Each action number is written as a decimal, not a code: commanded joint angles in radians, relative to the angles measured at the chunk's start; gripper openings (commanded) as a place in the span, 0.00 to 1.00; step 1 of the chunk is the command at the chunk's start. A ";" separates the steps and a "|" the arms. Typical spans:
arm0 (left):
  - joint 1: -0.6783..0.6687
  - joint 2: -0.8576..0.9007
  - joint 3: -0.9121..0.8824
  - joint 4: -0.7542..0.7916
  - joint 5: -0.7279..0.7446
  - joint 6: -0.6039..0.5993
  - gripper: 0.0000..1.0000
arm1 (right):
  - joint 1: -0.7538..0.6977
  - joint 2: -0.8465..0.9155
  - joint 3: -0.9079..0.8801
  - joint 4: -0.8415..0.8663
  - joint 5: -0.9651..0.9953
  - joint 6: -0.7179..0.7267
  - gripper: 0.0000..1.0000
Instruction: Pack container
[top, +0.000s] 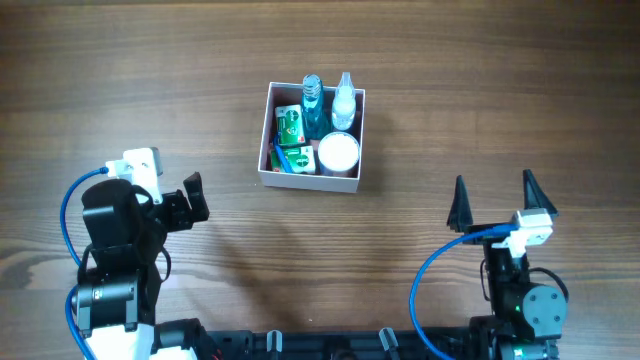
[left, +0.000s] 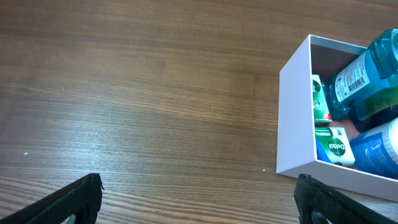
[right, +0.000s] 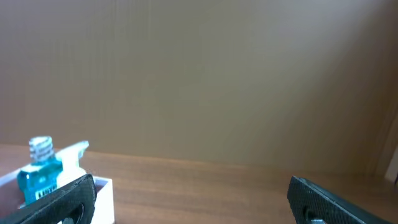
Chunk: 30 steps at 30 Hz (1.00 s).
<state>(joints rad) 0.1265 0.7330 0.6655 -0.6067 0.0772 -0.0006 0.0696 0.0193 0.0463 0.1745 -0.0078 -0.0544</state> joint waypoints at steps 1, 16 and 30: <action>0.006 -0.003 -0.006 0.003 0.016 0.016 1.00 | 0.001 -0.016 -0.041 -0.047 -0.020 0.014 1.00; 0.006 -0.003 -0.006 0.003 0.016 0.016 1.00 | 0.001 -0.013 -0.041 -0.172 -0.024 0.002 1.00; 0.006 -0.003 -0.006 0.003 0.016 0.016 1.00 | 0.001 -0.009 -0.041 -0.172 -0.024 0.002 1.00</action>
<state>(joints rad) 0.1265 0.7330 0.6655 -0.6067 0.0772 -0.0006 0.0696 0.0174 0.0063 -0.0006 -0.0193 -0.0505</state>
